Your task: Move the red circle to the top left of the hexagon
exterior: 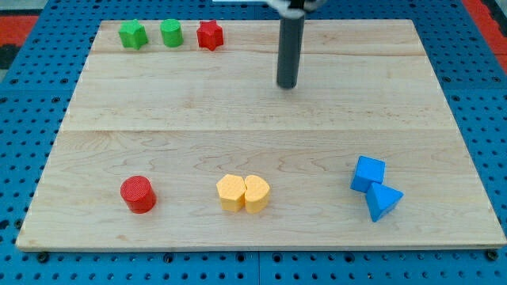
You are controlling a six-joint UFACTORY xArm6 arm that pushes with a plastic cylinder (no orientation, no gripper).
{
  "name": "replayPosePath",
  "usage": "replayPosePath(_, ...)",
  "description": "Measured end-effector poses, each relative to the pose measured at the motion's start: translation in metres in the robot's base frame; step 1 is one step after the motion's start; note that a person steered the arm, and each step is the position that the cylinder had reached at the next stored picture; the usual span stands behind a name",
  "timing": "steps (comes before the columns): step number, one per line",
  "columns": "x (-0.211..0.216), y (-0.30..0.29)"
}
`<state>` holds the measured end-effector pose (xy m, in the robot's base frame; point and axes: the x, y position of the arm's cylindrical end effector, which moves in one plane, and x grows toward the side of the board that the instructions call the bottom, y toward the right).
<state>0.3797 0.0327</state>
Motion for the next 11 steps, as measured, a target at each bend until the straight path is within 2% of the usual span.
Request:
replayPosePath(2, 0.075, -0.161)
replayPosePath(3, 0.132, -0.24)
replayPosePath(4, 0.222, -0.254)
replayPosePath(5, 0.231, -0.21)
replayPosePath(7, 0.142, -0.194)
replayPosePath(9, 0.093, -0.183)
replayPosePath(10, 0.109, -0.172)
replayPosePath(11, 0.145, -0.172)
